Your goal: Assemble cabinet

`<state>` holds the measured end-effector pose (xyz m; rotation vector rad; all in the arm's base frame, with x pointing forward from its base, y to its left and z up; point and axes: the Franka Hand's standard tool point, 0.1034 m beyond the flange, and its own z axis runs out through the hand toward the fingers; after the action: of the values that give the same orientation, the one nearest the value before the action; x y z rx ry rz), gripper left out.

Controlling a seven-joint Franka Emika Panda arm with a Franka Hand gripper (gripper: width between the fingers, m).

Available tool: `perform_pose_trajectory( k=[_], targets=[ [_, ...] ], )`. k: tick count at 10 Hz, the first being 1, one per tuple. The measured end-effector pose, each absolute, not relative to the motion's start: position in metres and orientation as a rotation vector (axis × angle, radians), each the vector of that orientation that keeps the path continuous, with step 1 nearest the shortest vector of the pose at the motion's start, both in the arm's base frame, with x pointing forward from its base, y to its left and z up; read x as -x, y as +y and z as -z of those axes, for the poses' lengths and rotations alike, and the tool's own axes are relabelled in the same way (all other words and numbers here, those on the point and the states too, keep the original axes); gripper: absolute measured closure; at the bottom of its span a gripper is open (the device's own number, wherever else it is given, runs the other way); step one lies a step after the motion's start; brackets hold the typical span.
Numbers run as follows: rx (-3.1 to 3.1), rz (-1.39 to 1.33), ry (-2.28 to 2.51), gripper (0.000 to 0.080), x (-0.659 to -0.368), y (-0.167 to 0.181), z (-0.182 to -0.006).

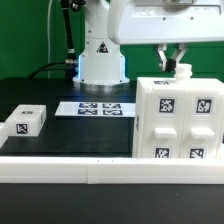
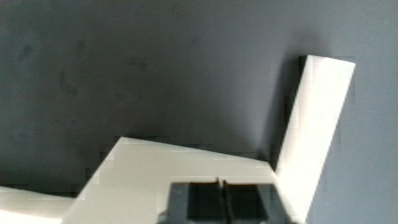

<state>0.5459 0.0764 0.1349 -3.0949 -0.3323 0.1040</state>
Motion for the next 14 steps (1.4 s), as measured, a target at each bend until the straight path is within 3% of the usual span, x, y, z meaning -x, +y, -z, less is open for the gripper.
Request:
perform_pose_trajectory(
  k=[2,4,5,6,7,8,10,14],
  targets=[
    [3.095,-0.103,-0.332,0.077,-0.546,0.076,-0.135],
    [3.095,-0.104,-0.332,0.0415,-0.546,0.076,-0.135],
    [3.095,-0.104,-0.332,0.0415,-0.546,0.076,-0.135],
    [3.095,-0.104,-0.332,0.0278,-0.546,0.076,-0.135],
    [3.095,-0.104,-0.332,0.0088,-0.546,0.076,-0.135],
    [3.1,-0.081,-0.304,0.0088,-0.546,0.075,-0.134],
    [3.118,-0.041,-0.1,0.0008,-0.511,0.063,-0.121],
    [3.125,-0.074,0.014,0.0002,-0.487,0.061,-0.108]
  ],
)
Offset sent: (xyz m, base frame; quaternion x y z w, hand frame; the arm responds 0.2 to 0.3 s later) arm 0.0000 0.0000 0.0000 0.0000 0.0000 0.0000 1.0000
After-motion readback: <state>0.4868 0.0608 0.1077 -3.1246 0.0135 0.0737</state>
